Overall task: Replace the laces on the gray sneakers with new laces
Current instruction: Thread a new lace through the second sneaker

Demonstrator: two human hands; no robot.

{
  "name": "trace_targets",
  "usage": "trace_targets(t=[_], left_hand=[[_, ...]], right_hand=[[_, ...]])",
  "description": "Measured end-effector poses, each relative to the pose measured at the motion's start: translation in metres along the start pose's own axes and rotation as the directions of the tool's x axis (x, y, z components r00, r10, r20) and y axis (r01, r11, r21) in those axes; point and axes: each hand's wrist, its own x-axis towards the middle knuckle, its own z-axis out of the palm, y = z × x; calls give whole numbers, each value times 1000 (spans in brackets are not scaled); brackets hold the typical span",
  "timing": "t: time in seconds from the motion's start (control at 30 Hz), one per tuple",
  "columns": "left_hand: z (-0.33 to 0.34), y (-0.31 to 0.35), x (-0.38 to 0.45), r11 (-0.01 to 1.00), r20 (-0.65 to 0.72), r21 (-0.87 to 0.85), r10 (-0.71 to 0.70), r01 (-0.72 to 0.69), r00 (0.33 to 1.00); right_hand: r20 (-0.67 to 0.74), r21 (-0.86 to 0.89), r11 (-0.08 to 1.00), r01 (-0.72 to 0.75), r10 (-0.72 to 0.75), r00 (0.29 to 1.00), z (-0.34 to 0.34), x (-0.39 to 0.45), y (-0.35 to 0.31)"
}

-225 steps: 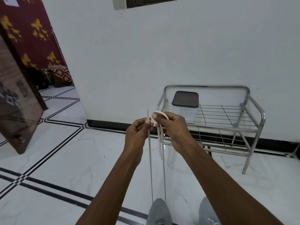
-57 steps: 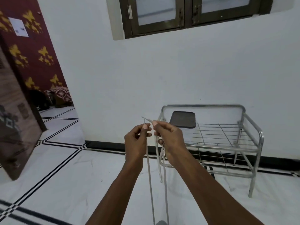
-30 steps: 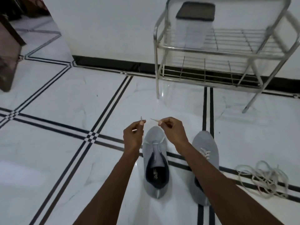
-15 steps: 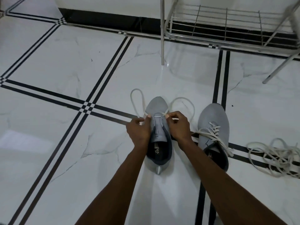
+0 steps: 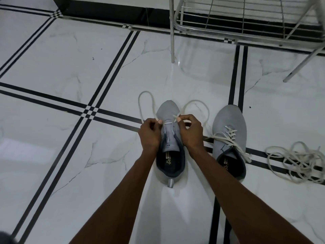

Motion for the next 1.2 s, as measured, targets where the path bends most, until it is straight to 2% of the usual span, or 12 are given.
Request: trace_targets(t=[0.3,0.47,0.63,0.8,0.93,1.07,1.2], left_hand=[[-1,-5,-10,989,17,-110,-93,95,995],[-15,-11,-13,989,68,-149,-11,21,998],[-39,-30,-10,994,-19,69,87,-86,996],[-57,-51,-9,954,122,251,139,-166,983],[-46,-48,-11,983,53,122,133,-138,990],[-29,-20,-15,997,123,-71,-21,29,992],[-17,-5,-6,973,163,-196,-90,122,982]], right_hand=[[-37,-76,997,18,-21,999,-1,-9,11],[-19,-50,998,-26,25,1000,-5,-5,8],[-33,-62,998,-21,19,999,-7,-4,5],[-7,-65,998,3,-4,1000,-5,-7,-3],[7,-62,998,-12,12,1000,-3,-7,-5],[-12,-34,998,-51,50,999,-5,-8,-7],[-3,41,991,-129,129,992,-7,-3,-8]])
